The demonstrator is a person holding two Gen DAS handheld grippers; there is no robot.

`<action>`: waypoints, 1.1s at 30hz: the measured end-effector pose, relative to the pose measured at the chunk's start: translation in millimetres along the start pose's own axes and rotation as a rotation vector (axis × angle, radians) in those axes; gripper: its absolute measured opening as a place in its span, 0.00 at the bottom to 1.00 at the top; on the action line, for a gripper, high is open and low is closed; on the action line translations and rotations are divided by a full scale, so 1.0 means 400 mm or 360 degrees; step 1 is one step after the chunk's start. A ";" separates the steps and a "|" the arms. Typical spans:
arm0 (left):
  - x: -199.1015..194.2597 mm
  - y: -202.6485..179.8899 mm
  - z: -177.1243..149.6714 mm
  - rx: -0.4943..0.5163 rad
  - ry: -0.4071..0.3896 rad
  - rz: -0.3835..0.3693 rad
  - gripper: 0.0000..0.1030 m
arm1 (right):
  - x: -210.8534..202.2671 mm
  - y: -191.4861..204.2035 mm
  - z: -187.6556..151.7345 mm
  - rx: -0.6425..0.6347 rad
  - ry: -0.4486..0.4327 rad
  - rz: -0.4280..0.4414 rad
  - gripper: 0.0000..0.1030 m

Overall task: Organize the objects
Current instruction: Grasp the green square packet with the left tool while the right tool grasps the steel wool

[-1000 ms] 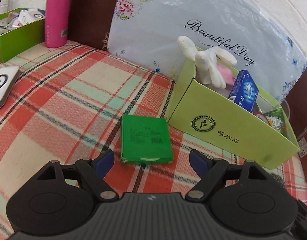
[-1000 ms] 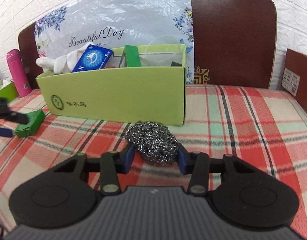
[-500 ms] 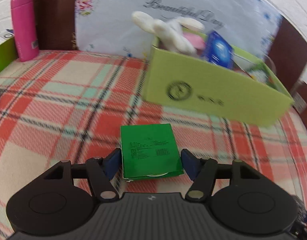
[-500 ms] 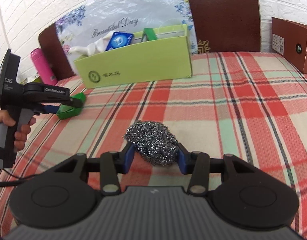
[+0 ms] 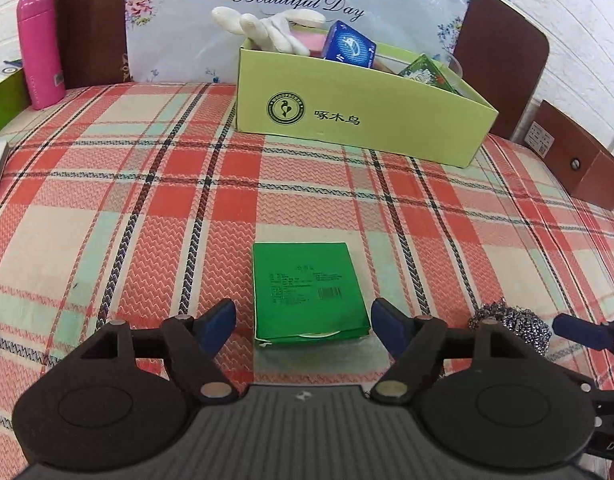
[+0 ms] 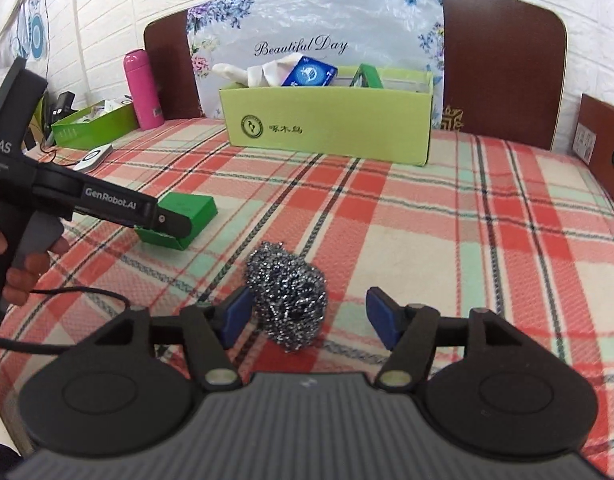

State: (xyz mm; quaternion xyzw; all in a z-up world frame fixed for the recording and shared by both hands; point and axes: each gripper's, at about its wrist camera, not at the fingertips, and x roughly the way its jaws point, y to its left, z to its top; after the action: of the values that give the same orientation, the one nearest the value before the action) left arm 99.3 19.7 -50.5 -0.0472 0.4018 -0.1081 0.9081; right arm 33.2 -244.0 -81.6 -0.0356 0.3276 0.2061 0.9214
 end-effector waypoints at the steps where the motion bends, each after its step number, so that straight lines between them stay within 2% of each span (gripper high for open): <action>1: 0.002 -0.002 0.003 -0.0004 -0.0003 0.0003 0.75 | 0.000 -0.002 0.002 0.0003 -0.0006 0.0007 0.61; 8: 0.011 -0.010 0.005 -0.0005 0.0003 -0.0027 0.75 | 0.027 0.017 -0.002 0.0009 0.0034 0.0077 0.54; 13: 0.022 -0.009 0.013 -0.0010 0.0003 -0.0007 0.75 | 0.042 0.021 0.002 0.0004 0.0043 0.0066 0.54; 21: 0.030 -0.010 0.015 -0.0007 0.0007 -0.0001 0.75 | 0.065 0.014 -0.001 0.0040 0.0075 0.0064 0.43; 23: 0.031 -0.011 0.015 -0.0004 0.0008 -0.0003 0.74 | 0.067 0.014 -0.003 0.0042 0.0075 0.0063 0.41; 25: 0.030 -0.014 0.015 0.0008 0.0002 0.0008 0.65 | 0.066 0.012 -0.002 0.0051 0.0075 0.0066 0.41; 29: 0.025 -0.012 0.017 -0.0015 -0.0007 -0.0003 0.64 | 0.066 0.002 0.007 0.0082 0.0085 0.0087 0.39; 33: 0.001 -0.019 0.032 -0.0031 -0.0046 -0.0064 0.64 | 0.065 -0.005 0.032 0.0066 0.0056 0.0083 0.38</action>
State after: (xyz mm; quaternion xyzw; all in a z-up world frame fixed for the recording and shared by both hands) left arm 108.1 12.1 -40.8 -0.0655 0.3886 -0.1216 0.9110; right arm 59.8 -234.1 -87.5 -0.0116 0.3488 0.2227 0.9103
